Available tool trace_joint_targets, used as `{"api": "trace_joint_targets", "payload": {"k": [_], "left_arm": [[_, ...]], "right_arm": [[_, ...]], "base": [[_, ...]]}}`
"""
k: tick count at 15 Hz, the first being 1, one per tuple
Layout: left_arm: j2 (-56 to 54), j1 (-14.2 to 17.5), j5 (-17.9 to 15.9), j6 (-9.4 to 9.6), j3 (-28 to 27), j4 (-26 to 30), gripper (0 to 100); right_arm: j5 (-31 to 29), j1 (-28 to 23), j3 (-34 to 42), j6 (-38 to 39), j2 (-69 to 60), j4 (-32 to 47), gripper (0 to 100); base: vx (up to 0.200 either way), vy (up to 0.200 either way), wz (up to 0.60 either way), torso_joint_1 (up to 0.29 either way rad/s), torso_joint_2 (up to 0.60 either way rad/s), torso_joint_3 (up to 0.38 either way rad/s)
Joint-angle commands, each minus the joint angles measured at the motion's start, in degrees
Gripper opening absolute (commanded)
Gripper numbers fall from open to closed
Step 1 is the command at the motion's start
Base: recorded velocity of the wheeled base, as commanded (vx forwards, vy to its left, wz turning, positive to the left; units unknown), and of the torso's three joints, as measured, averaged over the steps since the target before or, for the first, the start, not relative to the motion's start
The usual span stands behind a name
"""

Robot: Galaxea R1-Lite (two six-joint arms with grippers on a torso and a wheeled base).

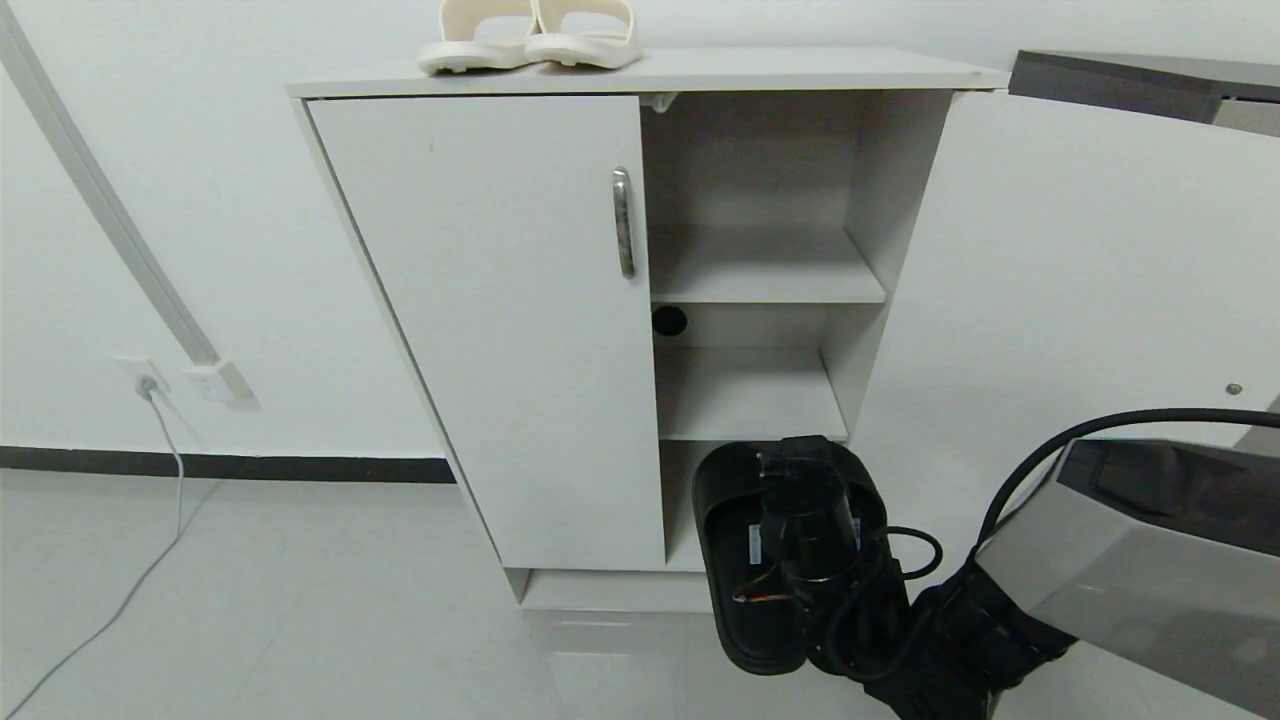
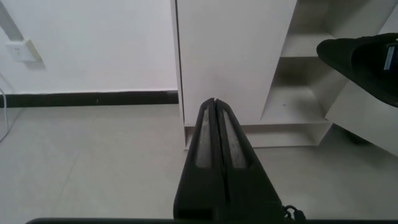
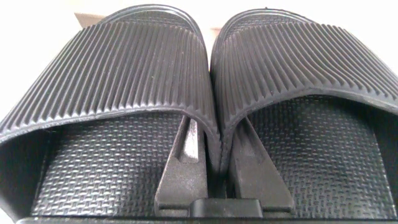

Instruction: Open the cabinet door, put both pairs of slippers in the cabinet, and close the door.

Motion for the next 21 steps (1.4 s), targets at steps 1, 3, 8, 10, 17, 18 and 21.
{"api": "trace_joint_targets", "payload": {"k": [1, 3, 8, 10, 17, 18, 21], "left_arm": [[0.1, 0.0, 0.0, -0.02, 0.0, 0.0, 0], [0.1, 0.0, 0.0, 0.06, 0.0, 0.0, 0], [0.1, 0.0, 0.0, 0.06, 0.0, 0.0, 0], [0.1, 0.0, 0.1, 0.06, 0.0, 0.0, 0], [0.1, 0.0, 0.2, -0.02, 0.0, 0.0, 0], [0.1, 0.0, 0.2, -0.02, 0.0, 0.0, 0], [0.1, 0.0, 0.1, -0.02, 0.0, 0.0, 0]], "right_arm": [[0.0, 0.0, 0.0, 0.0, 0.4, -0.2, 0], [0.3, 0.0, 0.0, 0.0, 0.4, -0.4, 0], [0.0, 0.1, 0.0, -1.9, 0.9, -6.6, 0], [0.0, 0.0, 0.5, -5.2, 0.8, -13.4, 0], [0.2, -0.3, 3.3, -14.7, 3.6, -28.7, 0], [0.2, -0.3, 3.3, -14.7, 3.6, -28.7, 0], [0.2, -0.4, 3.3, -14.7, 3.6, -28.7, 0]], "base": [[0.0, 0.0, 0.0, 0.007, 0.0, -0.203], [0.0, 0.0, 0.0, 0.005, 0.0, -0.202], [0.0, 0.0, 0.0, 0.004, 0.0, -0.194], [0.0, 0.0, 0.0, 0.002, 0.0, -0.203], [0.0, 0.0, 0.0, 0.001, 0.0, -0.045], [0.0, 0.0, 0.0, 0.0, 0.0, 0.0], [0.0, 0.0, 0.0, 0.0, 0.0, 0.0]]}}
